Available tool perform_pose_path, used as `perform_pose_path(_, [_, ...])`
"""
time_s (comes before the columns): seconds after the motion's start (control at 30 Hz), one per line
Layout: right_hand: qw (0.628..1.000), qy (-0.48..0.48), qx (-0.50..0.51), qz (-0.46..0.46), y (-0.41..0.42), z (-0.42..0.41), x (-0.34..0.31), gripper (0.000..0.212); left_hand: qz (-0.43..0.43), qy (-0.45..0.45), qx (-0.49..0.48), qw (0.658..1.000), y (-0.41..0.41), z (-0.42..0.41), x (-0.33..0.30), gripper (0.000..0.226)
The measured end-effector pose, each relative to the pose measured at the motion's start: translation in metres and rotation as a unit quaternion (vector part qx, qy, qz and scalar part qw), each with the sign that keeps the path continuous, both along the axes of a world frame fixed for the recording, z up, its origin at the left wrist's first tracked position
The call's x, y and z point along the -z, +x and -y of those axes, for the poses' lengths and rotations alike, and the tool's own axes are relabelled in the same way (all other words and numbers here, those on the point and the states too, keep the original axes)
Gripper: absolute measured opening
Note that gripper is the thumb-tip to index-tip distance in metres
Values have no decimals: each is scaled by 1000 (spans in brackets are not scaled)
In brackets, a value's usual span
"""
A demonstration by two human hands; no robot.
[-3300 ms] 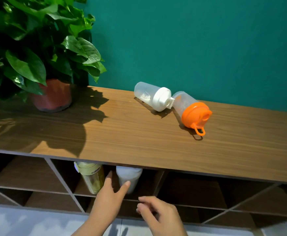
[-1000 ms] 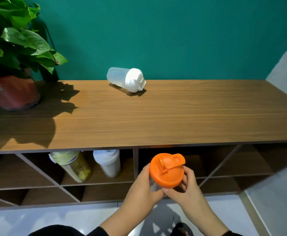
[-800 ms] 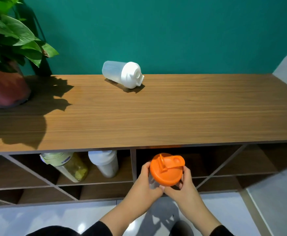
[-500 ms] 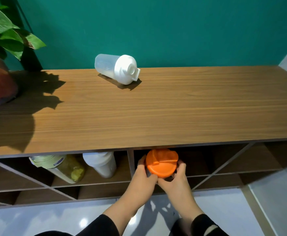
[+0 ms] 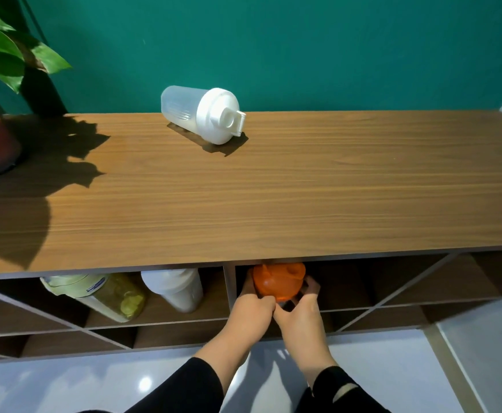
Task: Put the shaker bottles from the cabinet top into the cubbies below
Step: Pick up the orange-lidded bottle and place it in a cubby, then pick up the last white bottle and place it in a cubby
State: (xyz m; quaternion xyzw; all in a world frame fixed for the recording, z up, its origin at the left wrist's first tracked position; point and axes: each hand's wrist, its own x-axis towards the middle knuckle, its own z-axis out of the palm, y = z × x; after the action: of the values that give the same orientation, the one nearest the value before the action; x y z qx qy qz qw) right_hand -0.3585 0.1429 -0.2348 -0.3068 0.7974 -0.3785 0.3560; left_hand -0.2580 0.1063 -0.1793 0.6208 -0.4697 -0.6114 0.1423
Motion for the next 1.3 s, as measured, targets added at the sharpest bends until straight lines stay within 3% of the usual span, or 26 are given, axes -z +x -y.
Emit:
perform_pose_path(0.23, [999,15,-43,5,2,-8,-16,86,-16,19,-24,999,-1,-6,-5,33])
perform_pose_path(0.33, [990,82,-105,-47,0,-20,-28,62,-12,11,-10,1000,8,-14,-15,10])
perform_pose_path(0.43, [963,165,-193,-93,-4,-32,-53,44,24,-12,54,998,18,-29,-24,36])
perform_pose_path(0.47, [956,164,-220,-107,-5,-37,-65,34,51,-50,82,994,24,-35,-30,47])
perform_pose_path(0.53, [939,149,-276,-143,-6,-47,-95,25,107,-152,118,975,40,-49,-51,45])
perform_pose_path(0.6, [946,37,-278,-164,-5,-58,-127,31,102,-299,128,940,59,-58,-81,36])
perform_pose_path(0.7, [938,-199,-231,-165,-1,-60,-179,32,26,-483,65,873,90,-42,-120,30])
perform_pose_path(0.77, [927,-281,-184,-168,3,-33,-204,22,65,-531,15,845,102,-6,-139,30])
perform_pose_path(0.83, [927,-282,-179,-172,6,13,-208,12,135,-528,-6,839,109,38,-153,30])
perform_pose_path(0.93, [959,-200,-160,-121,7,76,-195,60,239,-476,17,846,123,96,-154,41])
perform_pose_path(1.0, [962,-194,-151,-118,12,104,-192,81,293,-434,61,850,133,117,-144,46])
perform_pose_path(1.13, [958,-231,-130,-110,21,152,-191,101,381,-433,109,810,135,125,-126,55])
perform_pose_path(1.3, [947,-268,-141,-108,28,214,-187,117,378,-447,104,804,134,125,-122,56])
